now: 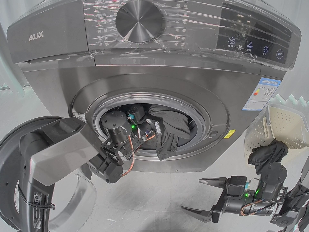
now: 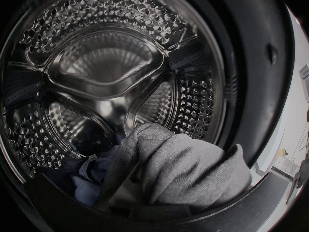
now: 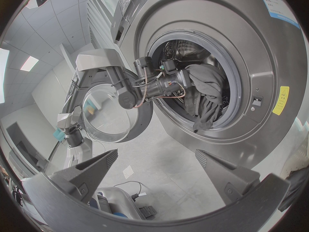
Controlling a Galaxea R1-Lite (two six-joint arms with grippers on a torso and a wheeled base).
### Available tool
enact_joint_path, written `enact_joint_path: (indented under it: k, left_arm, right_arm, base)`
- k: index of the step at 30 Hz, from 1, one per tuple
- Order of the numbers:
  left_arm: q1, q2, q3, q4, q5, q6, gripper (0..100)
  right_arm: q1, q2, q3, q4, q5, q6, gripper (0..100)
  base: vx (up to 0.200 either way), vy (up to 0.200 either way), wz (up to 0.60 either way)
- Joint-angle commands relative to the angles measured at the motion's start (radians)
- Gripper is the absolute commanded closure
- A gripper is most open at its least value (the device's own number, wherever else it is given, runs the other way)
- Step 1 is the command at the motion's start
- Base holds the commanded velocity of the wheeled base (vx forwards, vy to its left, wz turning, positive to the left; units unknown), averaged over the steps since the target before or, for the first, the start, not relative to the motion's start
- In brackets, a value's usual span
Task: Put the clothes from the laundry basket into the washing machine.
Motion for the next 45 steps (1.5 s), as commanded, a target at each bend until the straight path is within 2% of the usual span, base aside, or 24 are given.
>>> enact_joint_path:
  k: [1,6,9,11,14,18,19,25,26,28,33,41,45]
  left_arm:
    - [0.016,0.116,-0.143,0.069,0.017,-0.001,100]
    - [0.055,0.169,-0.324,0.179,0.063,0.000,100]
    - [0.059,0.193,-0.397,0.217,0.067,0.000,100]
    - [0.061,0.205,-0.428,0.222,0.072,-0.001,100]
    - [0.065,0.233,-0.483,0.225,0.104,-0.001,100]
    - [0.075,0.224,-0.476,0.224,0.121,-0.003,100]
    - [0.075,0.218,-0.466,0.222,0.121,-0.004,0]
    - [0.072,0.110,-0.336,0.245,0.106,-0.009,0]
    - [0.065,0.047,-0.247,0.293,0.084,-0.014,0]
    - [0.062,0.015,-0.186,0.329,0.061,-0.014,0]
    - [0.038,0.004,-0.095,0.382,0.050,-0.008,0]
    - [0.012,0.093,-0.083,0.383,0.035,0.017,0]
    - [0.013,0.136,-0.115,0.383,0.037,0.019,0]
  right_arm:
    - [0.001,0.011,0.001,0.000,0.001,0.001,0]
    - [0.001,0.016,0.001,0.000,0.001,0.001,0]
    - [0.001,0.017,0.001,0.000,0.001,0.001,0]
    - [0.001,0.022,0.001,0.000,0.001,0.001,0]
    - [0.001,0.028,0.001,-0.002,0.001,0.001,0]
    - [0.001,0.028,0.001,-0.002,0.001,0.001,0]
    - [-0.001,0.028,0.001,-0.002,0.001,0.001,0]
    - [-0.001,0.026,0.001,-0.002,-0.001,0.001,0]
    - [-0.001,0.026,0.001,-0.002,0.001,0.001,0]
    - [0.001,0.026,0.001,-0.002,-0.001,0.001,0]
    - [0.001,0.026,0.001,-0.002,-0.001,0.001,0]
    - [0.001,0.026,0.001,-0.002,-0.001,0.001,0]
    - [0.003,0.028,-0.001,-0.002,0.001,0.001,0]
  base:
    - [0.000,0.000,0.00]
    - [0.000,0.000,0.00]
    - [0.000,0.000,0.00]
    - [0.000,0.000,0.00]
    - [0.000,0.000,0.00]
    - [0.000,0.000,0.00]
    - [0.000,0.000,0.00]
    - [0.000,0.000,0.00]
    - [0.000,0.000,0.00]
    - [0.000,0.000,0.00]
    - [0.000,0.000,0.00]
    - [0.000,0.000,0.00]
    - [0.000,0.000,0.00]
